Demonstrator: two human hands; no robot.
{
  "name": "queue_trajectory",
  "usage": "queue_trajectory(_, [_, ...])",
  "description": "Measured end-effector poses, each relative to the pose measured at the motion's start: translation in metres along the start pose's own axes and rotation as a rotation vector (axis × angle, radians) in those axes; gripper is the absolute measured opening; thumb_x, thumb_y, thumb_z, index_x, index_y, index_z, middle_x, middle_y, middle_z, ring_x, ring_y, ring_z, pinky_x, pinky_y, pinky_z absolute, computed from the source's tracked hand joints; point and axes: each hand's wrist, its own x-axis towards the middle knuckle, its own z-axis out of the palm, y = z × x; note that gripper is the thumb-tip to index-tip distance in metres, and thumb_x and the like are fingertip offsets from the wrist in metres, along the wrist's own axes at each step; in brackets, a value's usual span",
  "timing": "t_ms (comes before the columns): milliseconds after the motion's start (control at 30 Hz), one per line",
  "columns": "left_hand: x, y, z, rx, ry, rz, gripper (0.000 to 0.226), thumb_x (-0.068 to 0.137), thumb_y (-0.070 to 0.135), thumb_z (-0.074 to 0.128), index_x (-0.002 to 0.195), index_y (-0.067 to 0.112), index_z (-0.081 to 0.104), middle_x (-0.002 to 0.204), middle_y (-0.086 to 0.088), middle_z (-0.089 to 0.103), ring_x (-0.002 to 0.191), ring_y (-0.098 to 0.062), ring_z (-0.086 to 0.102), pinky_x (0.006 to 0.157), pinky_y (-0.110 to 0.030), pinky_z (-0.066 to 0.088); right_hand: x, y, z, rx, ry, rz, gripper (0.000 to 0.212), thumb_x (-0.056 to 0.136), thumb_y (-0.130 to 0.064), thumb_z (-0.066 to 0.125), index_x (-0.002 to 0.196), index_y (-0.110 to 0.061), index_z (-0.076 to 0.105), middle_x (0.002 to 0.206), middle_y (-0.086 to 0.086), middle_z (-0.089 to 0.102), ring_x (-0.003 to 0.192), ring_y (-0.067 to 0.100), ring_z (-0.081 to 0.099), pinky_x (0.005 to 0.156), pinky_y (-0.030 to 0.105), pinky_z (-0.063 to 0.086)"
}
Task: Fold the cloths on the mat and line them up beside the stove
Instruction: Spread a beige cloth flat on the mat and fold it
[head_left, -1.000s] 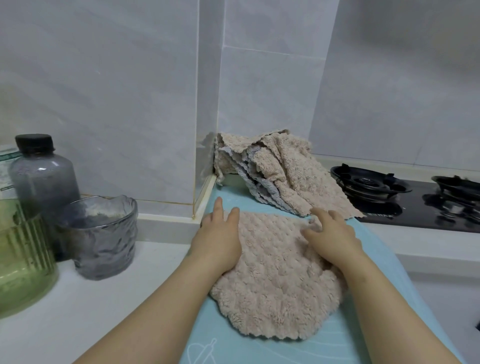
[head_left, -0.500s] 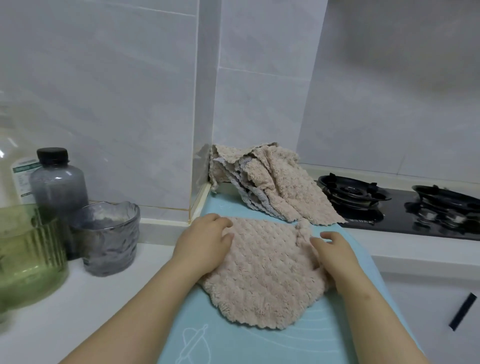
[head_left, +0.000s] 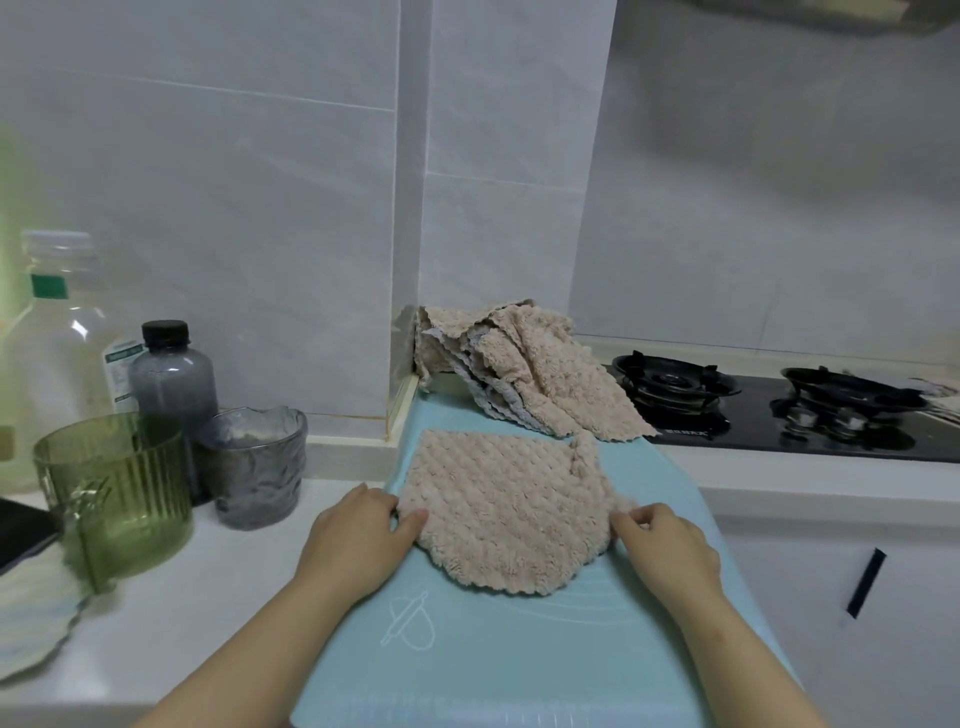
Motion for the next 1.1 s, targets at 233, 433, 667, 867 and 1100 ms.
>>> queue_trajectory(233, [0.001, 0.004, -0.005, -0.337, 0.225, 0.046, 0.007, 0.084, 0.029, 0.065, 0.084, 0.025, 0.060, 0.109, 0.011, 0.055, 0.110, -0.014, 0.050, 0.084, -0.024, 0.034, 0.004, 0.006, 0.004, 0.164, -0.010, -0.047, 0.004, 0.086, -0.022, 0.052, 0.089, -0.023, 0.049, 0.090, -0.007, 0.059, 0.089, 0.020, 0.053, 0.088, 0.036, 0.037])
queue_trajectory(433, [0.000, 0.008, -0.003, -0.441, 0.302, 0.086, 0.007, 0.084, 0.021, 0.064, 0.079, 0.019, 0.059, 0.083, 0.007, 0.062, 0.083, -0.014, 0.053, 0.068, -0.030, 0.037, 0.020, 0.003, 0.005, 0.113, -0.053, 0.016, 0.021, 0.085, -0.025, 0.051, 0.103, -0.030, 0.040, 0.099, -0.007, 0.058, 0.104, 0.023, 0.051, 0.082, 0.033, 0.031])
queue_trajectory(667, [0.015, 0.002, 0.002, -0.562, 0.176, 0.063, 0.002, 0.095, 0.025, 0.046, 0.097, 0.025, 0.045, 0.066, -0.009, 0.056, 0.064, -0.025, 0.053, 0.061, -0.033, 0.038, 0.023, 0.004, 0.007, 0.639, 0.005, -0.144, 0.026, 0.088, -0.006, 0.053, 0.097, -0.031, 0.050, 0.078, 0.002, 0.054, 0.067, 0.018, 0.051, 0.062, 0.031, 0.040])
queue_trajectory(867, [0.016, 0.003, -0.005, -0.705, 0.188, 0.091, 0.022, 0.096, 0.017, 0.046, 0.094, 0.036, 0.056, 0.079, 0.008, 0.059, 0.072, -0.009, 0.052, 0.061, -0.022, 0.038, 0.020, 0.001, 0.005, 0.770, 0.073, -0.137, 0.027, 0.086, -0.001, 0.046, 0.079, -0.026, 0.054, 0.063, 0.001, 0.042, 0.055, 0.016, 0.034, 0.053, 0.026, 0.025])
queue_trajectory(1100, [0.014, -0.003, -0.008, -0.752, -0.069, -0.049, 0.026, 0.077, 0.024, 0.073, 0.100, 0.033, 0.063, 0.091, 0.003, 0.065, 0.074, -0.012, 0.059, 0.064, -0.026, 0.046, 0.006, 0.000, 0.008, 0.529, -0.050, -0.230, 0.033, 0.088, -0.014, 0.053, 0.107, -0.041, 0.050, 0.099, -0.012, 0.057, 0.072, 0.016, 0.064, 0.059, 0.028, 0.044])
